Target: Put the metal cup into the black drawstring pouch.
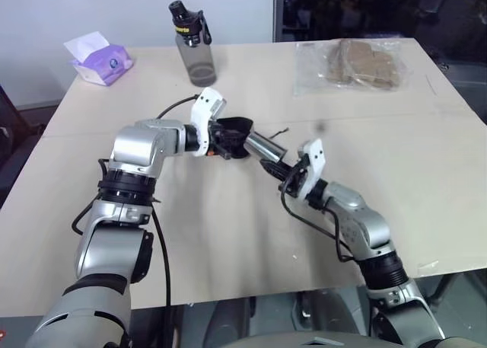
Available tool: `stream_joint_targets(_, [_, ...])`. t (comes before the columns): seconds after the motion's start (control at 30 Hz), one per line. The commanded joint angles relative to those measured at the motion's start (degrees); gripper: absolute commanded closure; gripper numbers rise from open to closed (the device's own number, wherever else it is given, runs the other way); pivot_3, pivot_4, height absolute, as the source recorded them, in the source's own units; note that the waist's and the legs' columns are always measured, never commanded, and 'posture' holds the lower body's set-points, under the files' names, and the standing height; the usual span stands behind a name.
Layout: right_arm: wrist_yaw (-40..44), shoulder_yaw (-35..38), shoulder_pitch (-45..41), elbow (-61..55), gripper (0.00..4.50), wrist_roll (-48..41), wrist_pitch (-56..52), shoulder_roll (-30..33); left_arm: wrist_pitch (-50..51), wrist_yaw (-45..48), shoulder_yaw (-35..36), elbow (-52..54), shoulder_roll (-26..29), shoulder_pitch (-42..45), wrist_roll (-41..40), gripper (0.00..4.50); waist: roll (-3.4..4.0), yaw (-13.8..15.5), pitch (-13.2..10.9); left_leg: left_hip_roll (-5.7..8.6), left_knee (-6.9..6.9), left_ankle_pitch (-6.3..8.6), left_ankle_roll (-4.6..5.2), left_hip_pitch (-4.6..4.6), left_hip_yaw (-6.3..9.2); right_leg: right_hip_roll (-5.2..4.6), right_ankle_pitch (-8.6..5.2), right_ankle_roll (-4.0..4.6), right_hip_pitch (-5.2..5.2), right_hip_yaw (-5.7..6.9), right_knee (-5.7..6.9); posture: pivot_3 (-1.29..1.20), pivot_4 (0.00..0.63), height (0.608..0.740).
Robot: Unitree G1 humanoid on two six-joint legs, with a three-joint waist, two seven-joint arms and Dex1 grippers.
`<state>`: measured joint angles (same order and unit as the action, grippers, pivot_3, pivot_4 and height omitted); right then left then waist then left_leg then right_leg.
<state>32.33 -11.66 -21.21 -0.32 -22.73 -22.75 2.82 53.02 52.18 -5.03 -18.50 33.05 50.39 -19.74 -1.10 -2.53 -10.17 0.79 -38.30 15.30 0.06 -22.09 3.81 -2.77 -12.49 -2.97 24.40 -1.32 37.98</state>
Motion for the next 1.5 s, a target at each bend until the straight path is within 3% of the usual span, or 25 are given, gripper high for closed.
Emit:
stream_joint_targets(0.03, [1.1, -0.6, -0.4, 0.8, 4.50, 0.6, 2.5, -1.3, 0.8, 0.0, 1.7, 2.5, 0.2, 0.6, -1.3, 4.48, 0.00, 0.0, 0.0, 0.00, 0.00, 0.00, 0.00, 0.00, 0.00, 0.00, 0.00, 0.00, 0.00, 0.00, 0.00, 0.00, 0.150, 0.740])
stream_joint_targets(0.83, [0.0, -1.4, -9.8, 20.0, 4.50, 11.7, 17.1, -7.3, 10.0, -1.0, 3.6, 12.9, 0.3, -2.7, -6.5, 4.48, 0.00, 0.0, 0.0, 0.01, 0.02, -0.05, -0.10, 0.02, 0.33, 0.00, 0.00, 0.00, 0.00, -0.05, 0.00, 0.00, 0.150, 0.740])
stream_joint_targets(1.0, [2.8, 5.1, -12.2, 19.0, 4.50, 1.9, 14.0, -11.7, 13.5, -2.2, 5.1, 16.0, -0.4, -2.7, -9.4, 4.48, 0.01, 0.0, 0.0, -0.01, 0.06, -0.06, -0.13, 0.02, 0.40, 0.01, 0.00, 0.01, 0.02, -0.03, -0.01, 0.00, 0.150, 0.740])
stream_joint_targets(1.37, [5.3, 10.3, -10.7, 13.2, 4.50, -8.0, 11.0, -12.9, 15.4, -9.4, 13.1, 11.2, -4.7, 1.8, -13.2, 4.48, 0.01, 0.1, 0.0, 0.03, 0.06, -0.06, -0.14, -0.01, 0.42, -0.02, 0.01, 0.01, 0.06, -0.02, 0.00, 0.00, 0.150, 0.740])
stream_joint_targets(1.5, [5.0, 9.3, -10.3, 11.9, 4.50, -7.3, 11.2, -12.3, 18.6, -11.4, 14.6, 12.4, -6.9, 2.9, -15.9, 4.48, 0.01, -0.1, 0.0, 0.03, 0.09, -0.06, -0.13, 0.00, 0.40, -0.02, 0.01, 0.00, 0.07, -0.06, -0.01, 0.00, 0.150, 0.740])
